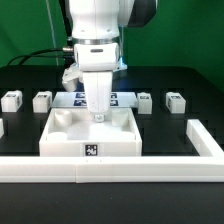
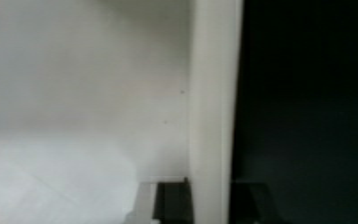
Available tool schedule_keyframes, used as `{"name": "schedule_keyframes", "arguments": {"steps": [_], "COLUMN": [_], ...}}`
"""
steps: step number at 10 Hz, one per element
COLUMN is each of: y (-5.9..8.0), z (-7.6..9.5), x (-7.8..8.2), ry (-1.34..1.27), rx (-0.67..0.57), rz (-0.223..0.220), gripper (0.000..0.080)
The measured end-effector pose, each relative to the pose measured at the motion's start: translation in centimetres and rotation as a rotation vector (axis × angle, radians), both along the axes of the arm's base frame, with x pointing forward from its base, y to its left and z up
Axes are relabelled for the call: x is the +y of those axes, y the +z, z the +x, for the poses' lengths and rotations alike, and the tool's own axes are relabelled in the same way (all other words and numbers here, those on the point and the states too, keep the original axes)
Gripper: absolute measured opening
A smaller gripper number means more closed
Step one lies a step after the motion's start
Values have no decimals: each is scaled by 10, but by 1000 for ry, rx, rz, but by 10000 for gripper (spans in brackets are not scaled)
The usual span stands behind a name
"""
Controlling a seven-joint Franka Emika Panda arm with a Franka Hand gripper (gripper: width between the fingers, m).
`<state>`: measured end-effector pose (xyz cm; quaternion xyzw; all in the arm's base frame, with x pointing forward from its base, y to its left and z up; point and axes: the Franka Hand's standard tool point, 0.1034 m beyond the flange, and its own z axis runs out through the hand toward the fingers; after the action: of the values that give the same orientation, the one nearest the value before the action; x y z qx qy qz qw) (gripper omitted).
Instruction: Assemble square table
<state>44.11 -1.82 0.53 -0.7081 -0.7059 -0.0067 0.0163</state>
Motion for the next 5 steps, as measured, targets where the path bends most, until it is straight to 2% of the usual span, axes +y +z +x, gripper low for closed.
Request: {"name": "schedule_keyframes", "arguments": {"steps": [3,5], "y": [0,0], "z": [0,2], "x": [0,12], "ry": [0,-5], "rx": [0,-1], "rz": [0,5], "gripper": [57,57]}}
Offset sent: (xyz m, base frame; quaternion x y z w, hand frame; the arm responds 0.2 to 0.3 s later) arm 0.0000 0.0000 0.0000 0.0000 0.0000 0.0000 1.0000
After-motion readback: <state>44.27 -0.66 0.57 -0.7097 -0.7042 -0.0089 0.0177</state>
